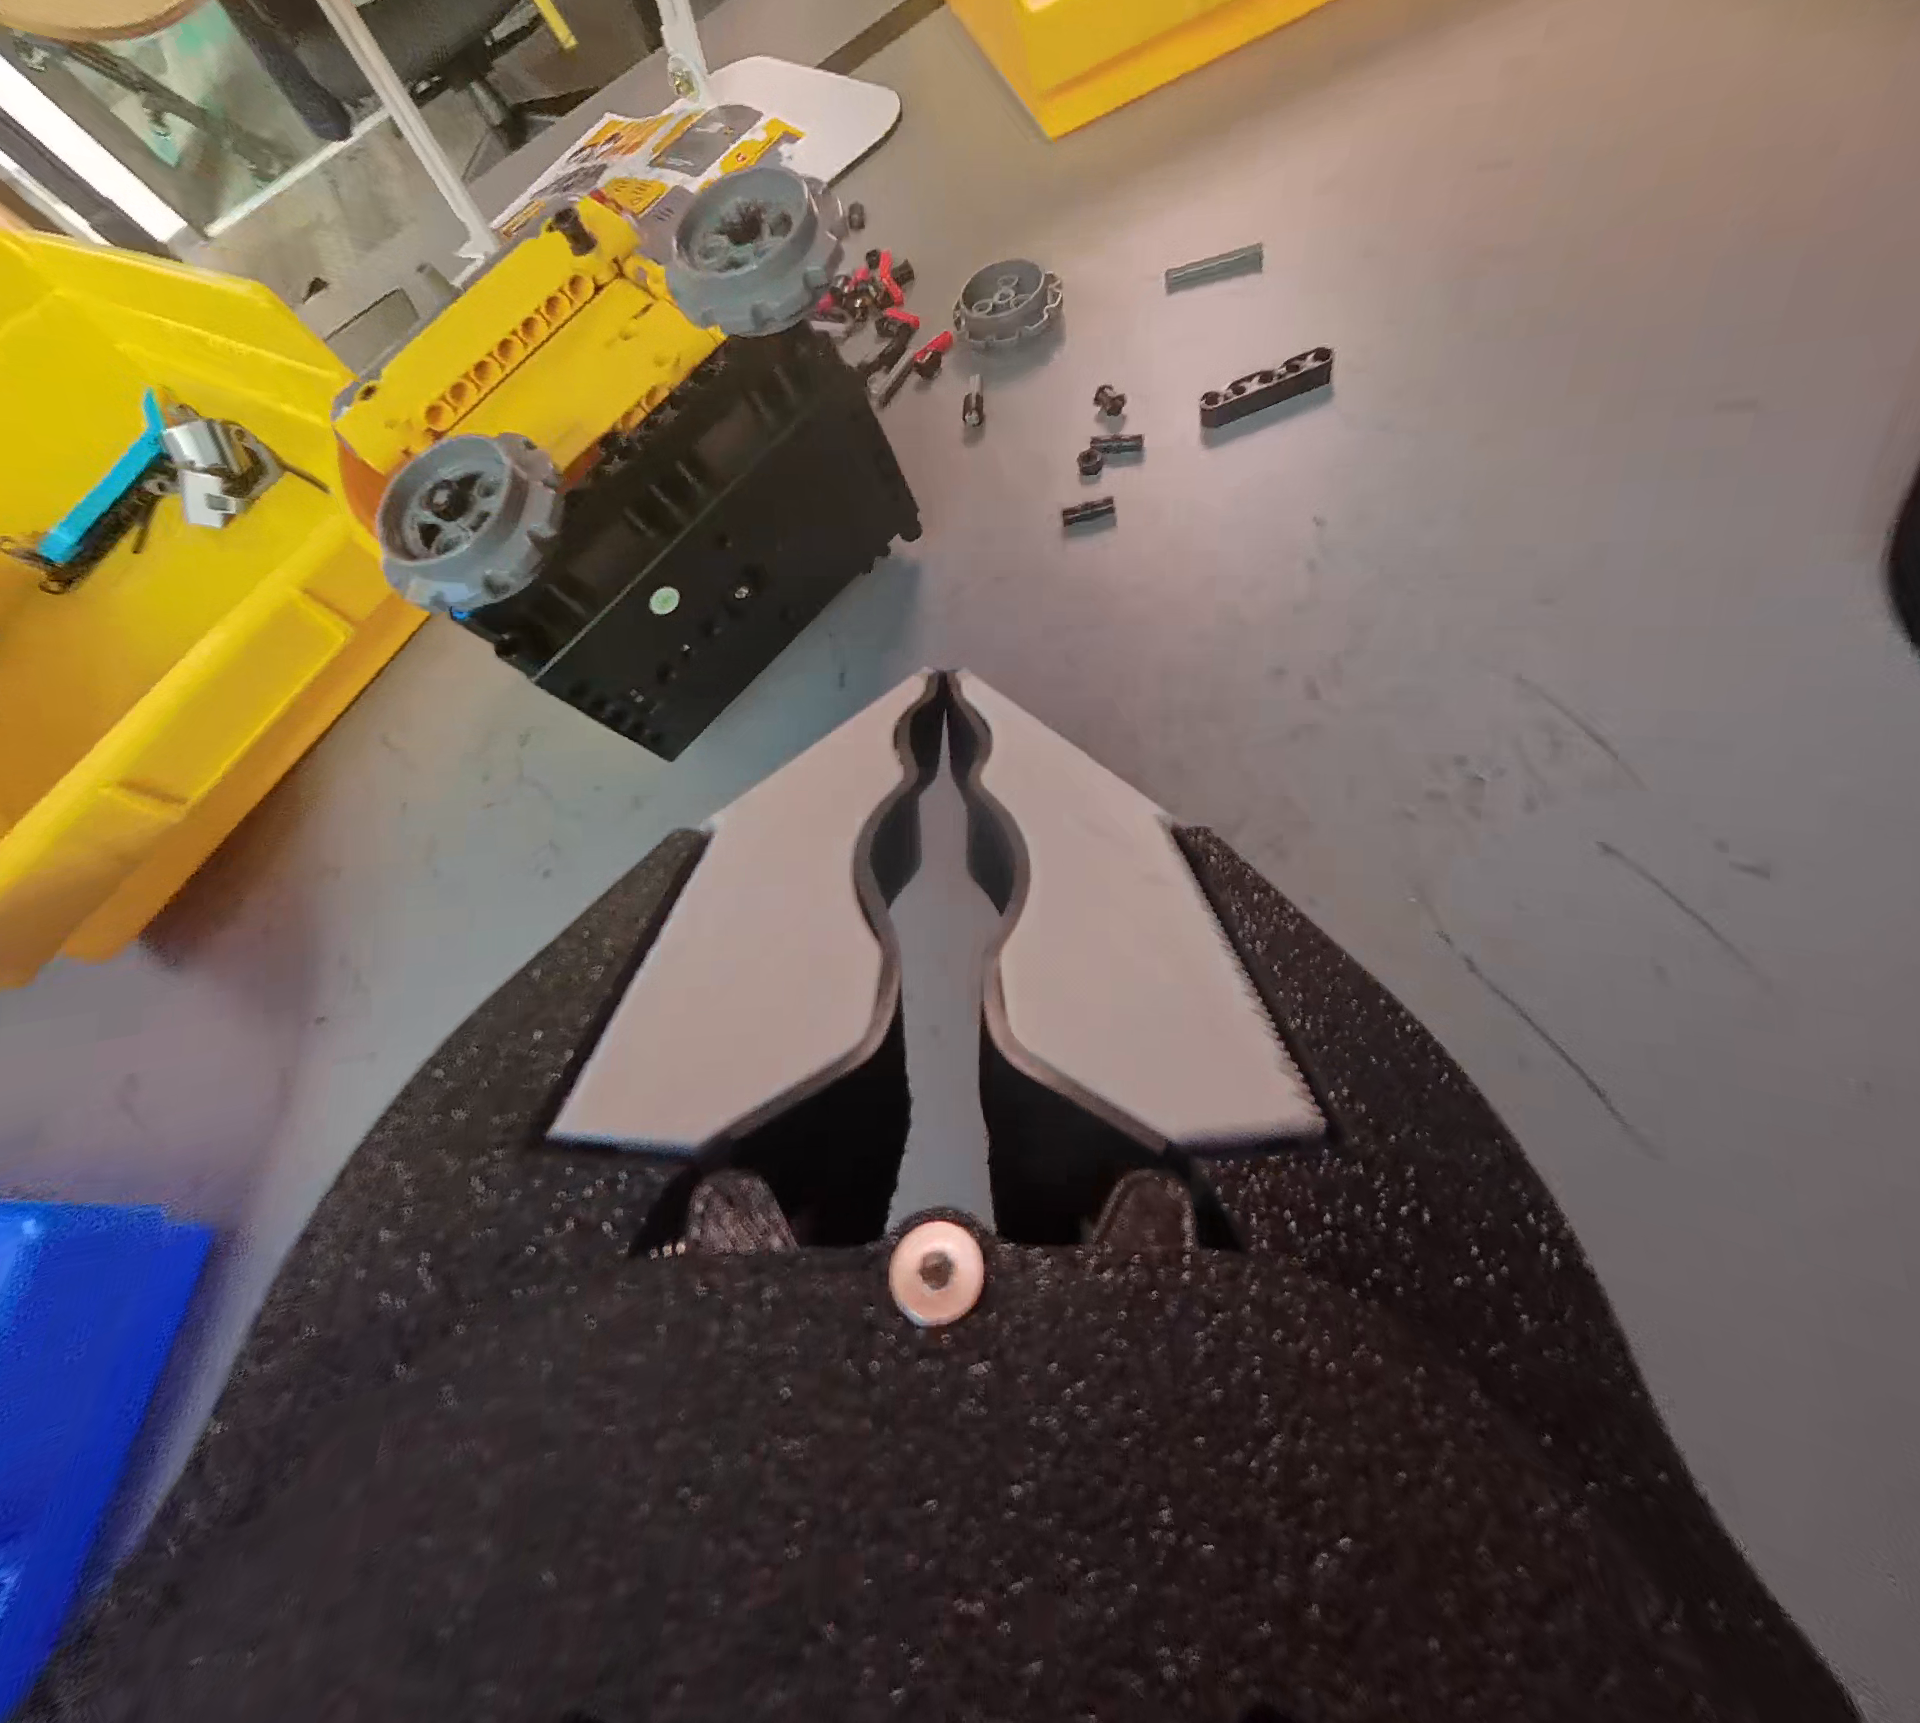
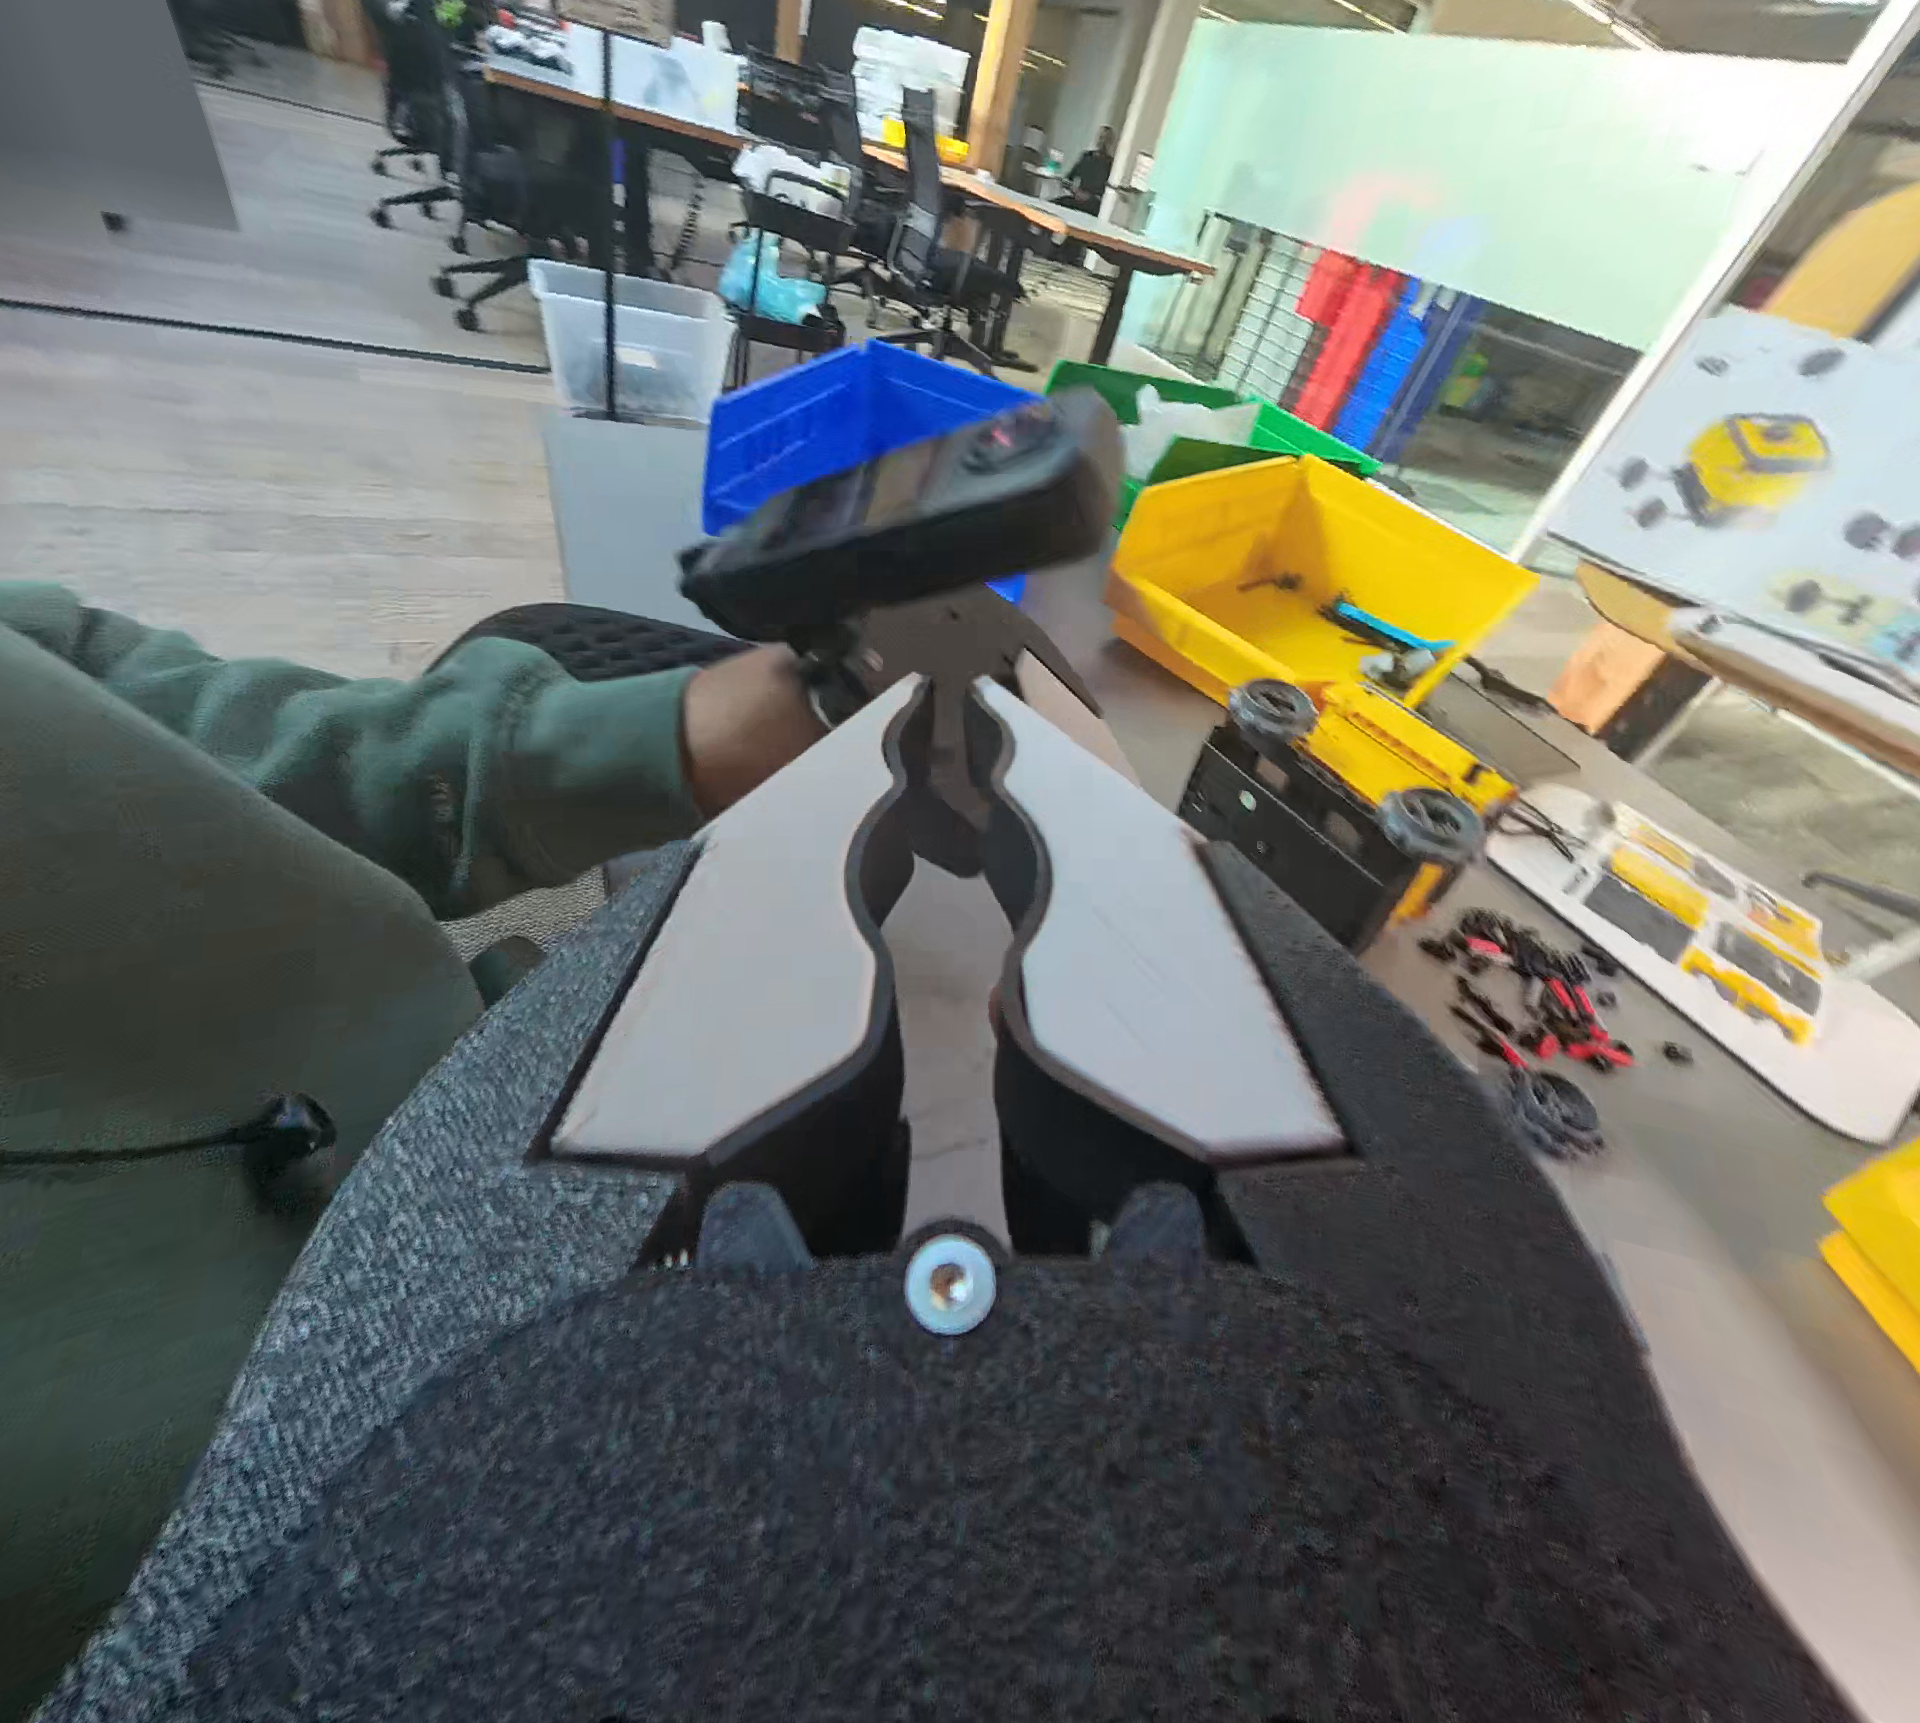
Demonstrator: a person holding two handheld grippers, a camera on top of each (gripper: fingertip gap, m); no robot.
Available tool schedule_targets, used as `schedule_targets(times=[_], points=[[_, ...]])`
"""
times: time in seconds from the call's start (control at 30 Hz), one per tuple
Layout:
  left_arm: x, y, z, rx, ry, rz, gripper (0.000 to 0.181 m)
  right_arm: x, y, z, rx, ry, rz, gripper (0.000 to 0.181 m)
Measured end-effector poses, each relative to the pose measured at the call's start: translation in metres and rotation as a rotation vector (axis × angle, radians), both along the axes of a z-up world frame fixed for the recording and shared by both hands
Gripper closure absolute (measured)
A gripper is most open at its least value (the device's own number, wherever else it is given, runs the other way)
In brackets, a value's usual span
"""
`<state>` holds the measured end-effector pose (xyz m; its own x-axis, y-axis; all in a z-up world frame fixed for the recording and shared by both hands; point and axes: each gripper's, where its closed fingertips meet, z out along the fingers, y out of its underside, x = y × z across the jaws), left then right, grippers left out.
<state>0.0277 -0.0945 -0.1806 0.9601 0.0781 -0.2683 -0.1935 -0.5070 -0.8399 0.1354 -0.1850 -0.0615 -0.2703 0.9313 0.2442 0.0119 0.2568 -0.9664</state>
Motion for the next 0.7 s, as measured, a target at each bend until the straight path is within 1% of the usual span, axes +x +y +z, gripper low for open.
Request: schedule_targets(times=[0.03, 0.1, 0.17, 0.33, 0.5, 0.6, 0.7], points=[[-0.004, 0.005, -0.004, -0.029, 0.049, 0.021, 0.181, -0.006, -0.013, 0.002, 0.022, -0.001, 0.040, 0.180], [-0.012, 0.013, -0.012, -0.080, 0.136, 0.056, 0.181, -0.017, -0.033, 0.002, 0.046, -0.013, 0.097, 0.181], [-0.017, 0.017, -0.017, -0.112, 0.214, 0.083, 0.181, -0.027, -0.042, -0.004, 0.053, -0.054, 0.118, 0.181], [-0.024, 0.021, -0.016, -0.139, 0.334, 0.114, 0.181, -0.043, -0.038, -0.032, 0.027, -0.165, 0.092, 0.181], [-0.033, 0.021, -0.013, -0.150, 0.426, 0.143, 0.181, -0.042, -0.034, -0.038, -0.023, -0.223, 0.077, 0.181], [-0.042, 0.019, -0.018, -0.162, 0.522, 0.165, 0.181, -0.041, -0.031, -0.049, 0.028, -0.297, 0.061, 0.181], [-0.044, 0.018, -0.022, -0.185, 0.528, 0.165, 0.181, -0.041, -0.031, -0.053, 0.058, -0.312, 0.056, 0.181]])
